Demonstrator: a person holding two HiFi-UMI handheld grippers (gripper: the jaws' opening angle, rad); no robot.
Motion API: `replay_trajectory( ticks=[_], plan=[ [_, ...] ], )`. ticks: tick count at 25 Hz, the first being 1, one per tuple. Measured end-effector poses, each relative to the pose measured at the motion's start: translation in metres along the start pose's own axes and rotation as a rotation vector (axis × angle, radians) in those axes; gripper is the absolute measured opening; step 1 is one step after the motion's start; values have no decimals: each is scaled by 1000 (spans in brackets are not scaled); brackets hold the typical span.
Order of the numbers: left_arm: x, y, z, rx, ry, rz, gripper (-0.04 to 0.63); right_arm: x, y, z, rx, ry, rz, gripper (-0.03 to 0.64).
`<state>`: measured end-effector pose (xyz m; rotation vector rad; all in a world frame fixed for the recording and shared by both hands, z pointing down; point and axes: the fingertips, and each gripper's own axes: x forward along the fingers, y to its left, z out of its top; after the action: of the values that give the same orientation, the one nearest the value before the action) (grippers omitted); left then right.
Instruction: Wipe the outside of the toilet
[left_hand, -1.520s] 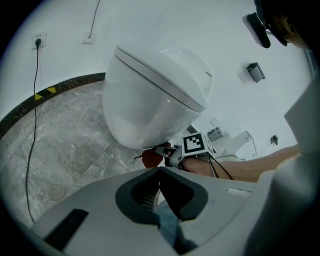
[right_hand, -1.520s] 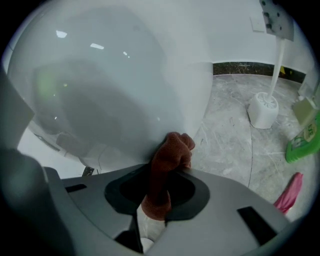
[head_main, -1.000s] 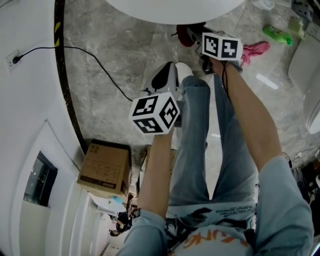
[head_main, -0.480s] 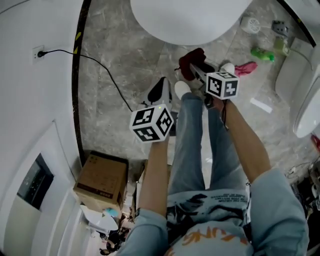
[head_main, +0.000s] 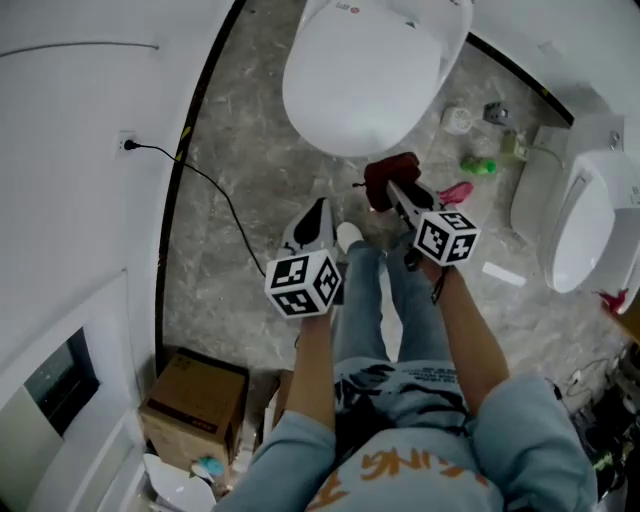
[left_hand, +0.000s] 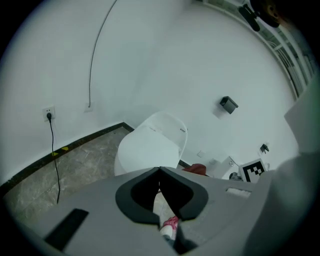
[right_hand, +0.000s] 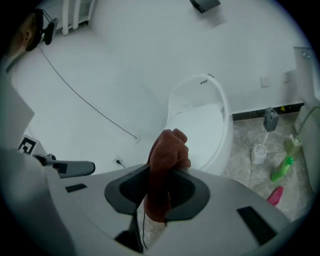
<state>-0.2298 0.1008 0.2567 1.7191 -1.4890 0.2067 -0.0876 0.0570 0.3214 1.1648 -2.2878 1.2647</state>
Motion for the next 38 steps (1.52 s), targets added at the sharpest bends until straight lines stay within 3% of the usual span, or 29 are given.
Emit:
replay_trajectory(
  ticks=[6, 11, 16, 21, 29, 38],
  plan=[
    [-44, -52, 71, -18, -123, -54, 2, -74, 30, 80, 28, -190, -43, 87],
    [-68, -114, 141, 70, -235, -155, 2, -130, 61, 159, -24, -348, -33, 87],
    [-95, -191, 196, 214, -356, -234, 2, -198, 103, 227, -202, -487, -16, 86],
    [-132, -250, 248, 372, -499, -209, 2, -266, 140, 279, -455, -584, -83, 87],
    [-173, -328, 284, 501, -654, -182, 3, -353, 165, 345, -612, -691, -118, 87],
    [-190, -355, 277, 538, -692, -125, 3, -385, 164, 349, -680, -697, -131, 89]
  ],
)
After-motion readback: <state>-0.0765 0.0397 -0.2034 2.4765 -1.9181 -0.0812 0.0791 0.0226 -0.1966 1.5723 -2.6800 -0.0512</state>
